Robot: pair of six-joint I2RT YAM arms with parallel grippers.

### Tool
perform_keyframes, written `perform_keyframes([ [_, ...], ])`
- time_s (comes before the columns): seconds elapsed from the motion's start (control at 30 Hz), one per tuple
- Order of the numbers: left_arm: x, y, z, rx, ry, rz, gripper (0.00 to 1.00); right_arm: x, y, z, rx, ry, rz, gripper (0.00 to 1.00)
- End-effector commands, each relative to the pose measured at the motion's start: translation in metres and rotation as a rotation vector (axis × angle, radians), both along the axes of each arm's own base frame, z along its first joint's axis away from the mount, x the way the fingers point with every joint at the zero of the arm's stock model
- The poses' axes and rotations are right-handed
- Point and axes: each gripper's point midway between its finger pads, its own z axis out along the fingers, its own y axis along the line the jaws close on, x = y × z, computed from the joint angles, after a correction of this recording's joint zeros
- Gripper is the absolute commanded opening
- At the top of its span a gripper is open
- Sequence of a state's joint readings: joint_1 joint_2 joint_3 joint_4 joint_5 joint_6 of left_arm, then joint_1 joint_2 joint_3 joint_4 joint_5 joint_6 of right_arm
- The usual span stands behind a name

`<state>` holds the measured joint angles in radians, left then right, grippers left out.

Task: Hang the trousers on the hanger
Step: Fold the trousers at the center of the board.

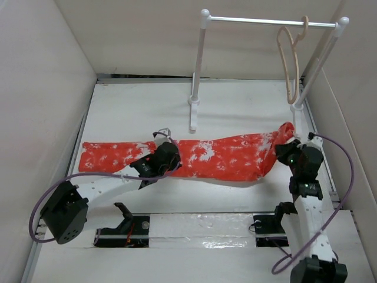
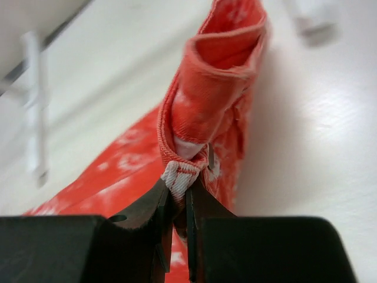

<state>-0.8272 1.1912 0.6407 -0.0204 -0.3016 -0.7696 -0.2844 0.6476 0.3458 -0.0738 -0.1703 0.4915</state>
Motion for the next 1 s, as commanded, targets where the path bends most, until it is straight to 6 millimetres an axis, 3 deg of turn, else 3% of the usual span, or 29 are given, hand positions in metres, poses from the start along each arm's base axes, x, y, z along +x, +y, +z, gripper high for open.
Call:
perform_keyframes([
  [0.0,-0.001,0.015,-0.001,-0.083,-0.051,0.097,0.00,-0.013,0.067,0.041,-0.001,-0.101,0.247,0.00],
  [0.03,-0.005,0.016,-0.005,-0.095,-0.045,0.093,0.00,-0.014,0.067,0.048,-0.004,-0.112,0.245,0.00],
  [0.07,-0.010,0.015,-0.003,-0.121,-0.053,0.080,0.00,-0.018,0.088,0.054,0.017,-0.120,0.311,0.00],
  [0.13,-0.020,0.020,-0.017,-0.137,-0.030,0.076,0.00,-0.020,0.108,0.064,0.036,-0.129,0.373,0.00],
  [0.2,-0.027,0.021,-0.021,-0.155,-0.024,0.066,0.00,-0.024,0.138,0.087,0.057,-0.164,0.464,0.00],
  [0.23,-0.031,0.023,-0.028,-0.153,-0.014,0.065,0.00,-0.022,0.151,0.086,0.064,-0.140,0.499,0.00],
  [0.27,-0.032,0.024,-0.029,-0.160,-0.013,0.066,0.00,-0.020,0.160,0.105,0.069,-0.170,0.515,0.00],
  [0.3,-0.035,0.023,-0.031,-0.158,-0.010,0.059,0.00,-0.027,0.184,0.116,0.074,-0.185,0.588,0.00],
  [0.33,-0.037,0.025,-0.036,-0.152,-0.004,0.063,0.00,-0.027,0.192,0.125,0.064,-0.191,0.598,0.00],
  [0.37,-0.037,0.026,-0.037,-0.146,-0.001,0.067,0.00,-0.017,0.189,0.128,0.019,-0.181,0.538,0.00],
  [0.4,-0.039,0.025,-0.038,-0.138,0.001,0.058,0.00,-0.017,0.193,0.157,0.012,-0.224,0.531,0.00],
  [0.43,-0.039,0.025,-0.039,-0.124,-0.002,0.059,0.00,-0.020,0.201,0.168,0.006,-0.242,0.541,0.00],
  [0.47,-0.039,0.027,-0.041,-0.111,-0.001,0.068,0.00,-0.016,0.197,0.179,-0.023,-0.264,0.511,0.00],
  [0.5,-0.038,0.028,-0.043,-0.104,0.000,0.074,0.00,-0.015,0.195,0.203,-0.026,-0.300,0.501,0.00],
  [0.6,-0.043,0.024,-0.055,-0.094,0.028,0.053,0.00,-0.015,0.191,0.235,-0.048,-0.366,0.507,0.00],
  [0.63,-0.045,0.019,-0.057,-0.106,0.032,0.039,0.00,-0.019,0.190,0.257,-0.042,-0.410,0.511,0.00],
  [0.7,-0.055,0.009,-0.067,-0.087,0.056,0.007,0.00,-0.016,0.184,0.272,-0.074,-0.428,0.504,0.00],
  [0.8,-0.061,-0.016,-0.072,-0.066,0.068,-0.026,0.00,-0.023,0.170,0.323,-0.098,-0.517,0.476,0.00],
  [0.83,-0.059,-0.025,-0.063,-0.089,0.054,-0.037,0.00,-0.022,0.172,0.322,-0.099,-0.512,0.487,0.00],
  [0.87,-0.057,-0.028,-0.072,-0.057,0.071,-0.037,0.00,-0.027,0.171,0.339,-0.102,-0.551,0.505,0.00],
  [0.97,-0.047,-0.061,-0.069,-0.064,0.068,-0.088,0.00,-0.027,0.178,0.345,-0.121,-0.541,0.551,0.00],
])
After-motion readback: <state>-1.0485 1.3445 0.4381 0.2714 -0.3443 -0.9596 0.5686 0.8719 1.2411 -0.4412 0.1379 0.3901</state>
